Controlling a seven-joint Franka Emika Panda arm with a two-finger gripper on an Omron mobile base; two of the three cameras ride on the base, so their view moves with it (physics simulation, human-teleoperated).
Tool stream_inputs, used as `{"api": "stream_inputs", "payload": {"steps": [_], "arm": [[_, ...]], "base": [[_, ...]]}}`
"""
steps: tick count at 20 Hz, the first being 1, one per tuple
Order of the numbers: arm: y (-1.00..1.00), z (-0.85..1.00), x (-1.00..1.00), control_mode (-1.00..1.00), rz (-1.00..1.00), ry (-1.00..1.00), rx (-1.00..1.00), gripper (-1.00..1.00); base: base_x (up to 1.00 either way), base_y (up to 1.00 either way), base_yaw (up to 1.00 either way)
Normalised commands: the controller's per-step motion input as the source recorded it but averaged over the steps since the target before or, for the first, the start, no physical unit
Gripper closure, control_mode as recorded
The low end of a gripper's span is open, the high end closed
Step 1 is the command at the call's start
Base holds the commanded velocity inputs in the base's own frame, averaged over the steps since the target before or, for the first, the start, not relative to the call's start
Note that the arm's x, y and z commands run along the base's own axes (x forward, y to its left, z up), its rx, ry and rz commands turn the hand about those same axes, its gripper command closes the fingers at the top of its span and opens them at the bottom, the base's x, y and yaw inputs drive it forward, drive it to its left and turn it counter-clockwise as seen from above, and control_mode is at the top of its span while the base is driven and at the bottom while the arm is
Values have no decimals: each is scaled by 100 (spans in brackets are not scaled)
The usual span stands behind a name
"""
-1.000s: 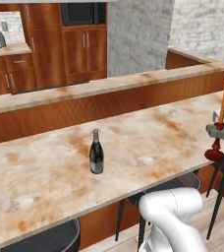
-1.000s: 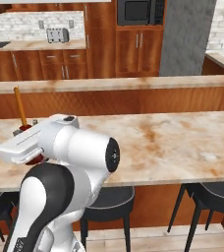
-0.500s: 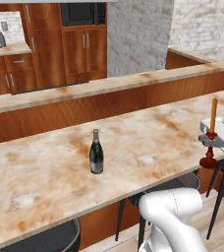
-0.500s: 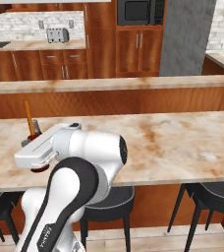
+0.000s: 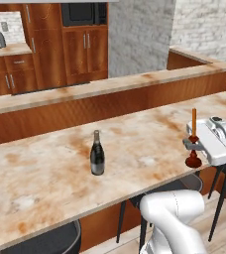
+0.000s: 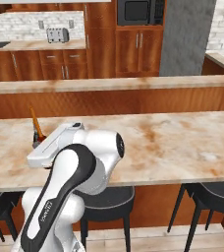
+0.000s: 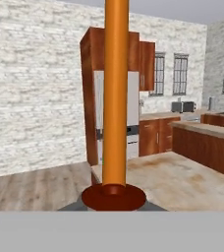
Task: Get the candle and the wine from the cabinet and move them to the dining counter.
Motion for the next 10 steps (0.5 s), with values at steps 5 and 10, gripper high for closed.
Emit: {"api": "stream_inputs", "payload": {"steps": [5, 10], "arm": [[12, -20, 59, -100, -1, -4, 7, 100], [10, -23, 50, -100, 2, 0, 11, 100]], "base": [[0, 0, 0], [0, 0, 0]]}}
